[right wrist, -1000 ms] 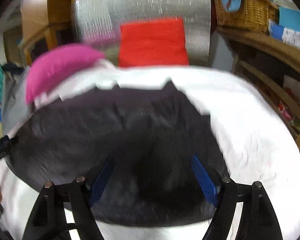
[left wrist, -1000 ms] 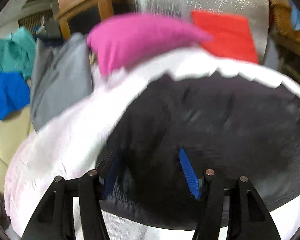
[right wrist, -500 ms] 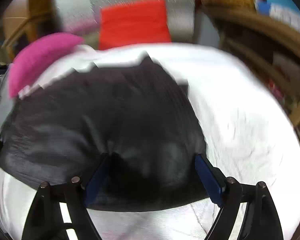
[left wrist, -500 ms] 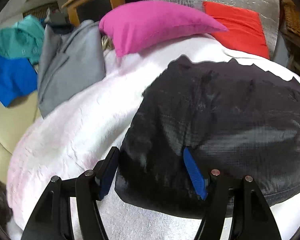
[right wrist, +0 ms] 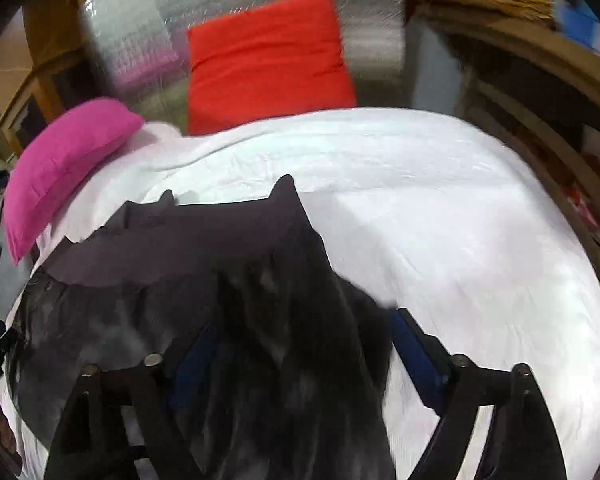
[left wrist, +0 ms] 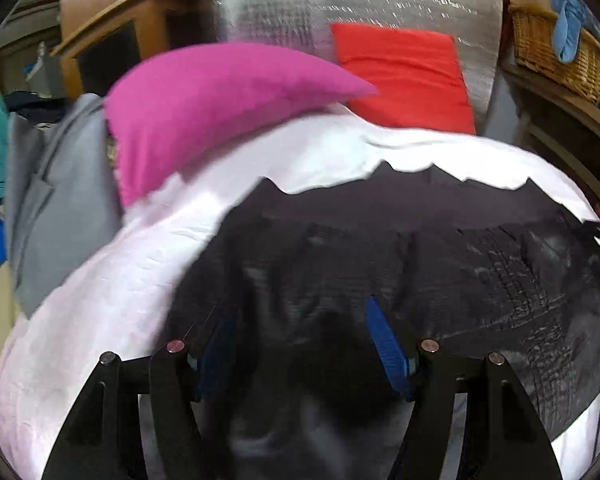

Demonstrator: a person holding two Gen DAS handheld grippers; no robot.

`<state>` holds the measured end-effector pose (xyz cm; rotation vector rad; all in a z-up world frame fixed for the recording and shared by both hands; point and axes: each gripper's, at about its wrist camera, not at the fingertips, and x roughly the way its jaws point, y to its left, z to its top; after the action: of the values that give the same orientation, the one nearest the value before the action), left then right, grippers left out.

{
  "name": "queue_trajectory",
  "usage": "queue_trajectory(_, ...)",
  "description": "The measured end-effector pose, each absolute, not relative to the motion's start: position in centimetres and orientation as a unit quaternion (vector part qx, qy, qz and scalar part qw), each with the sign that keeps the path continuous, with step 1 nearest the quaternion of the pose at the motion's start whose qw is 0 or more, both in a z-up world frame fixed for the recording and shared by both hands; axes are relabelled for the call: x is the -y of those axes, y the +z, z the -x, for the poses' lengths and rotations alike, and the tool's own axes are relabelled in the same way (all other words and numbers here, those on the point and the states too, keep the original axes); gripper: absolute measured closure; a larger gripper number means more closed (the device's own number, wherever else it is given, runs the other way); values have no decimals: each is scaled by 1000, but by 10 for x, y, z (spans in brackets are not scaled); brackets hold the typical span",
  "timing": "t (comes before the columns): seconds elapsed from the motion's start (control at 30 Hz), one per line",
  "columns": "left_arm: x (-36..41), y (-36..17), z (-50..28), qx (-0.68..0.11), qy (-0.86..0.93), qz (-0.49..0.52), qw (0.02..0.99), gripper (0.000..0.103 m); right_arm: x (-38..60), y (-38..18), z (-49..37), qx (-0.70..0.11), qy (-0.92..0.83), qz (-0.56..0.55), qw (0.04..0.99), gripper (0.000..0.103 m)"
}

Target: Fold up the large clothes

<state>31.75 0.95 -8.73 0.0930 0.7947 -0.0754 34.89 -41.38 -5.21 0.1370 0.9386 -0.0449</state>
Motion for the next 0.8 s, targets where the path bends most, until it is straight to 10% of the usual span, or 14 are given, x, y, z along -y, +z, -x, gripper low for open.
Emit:
queue_trajectory(0.1,4,-98,-333,-413,-45,-45,909,35,417,-73,-373,-489,-14,-69,869,81)
queue_trajectory(0.17,18,-105,-341,-424,-34,-67,902,35,419,-75,-361,-480,-17,-63,875,88)
queue_trajectory(0.37,24,-128,-358,-454,7,-79,888,33,431,-87,-364,-478,-59,-74,873,88)
queue_trajectory(0.53,22,-98,-331,-418,2,-72,905,34,430,-52,-327,-429,-70,-95,896,52)
queue_trajectory(0.8,38,-73,-264,-352,-39,-46,934,34,359,-35,-240,-377,-9,-45,925,41)
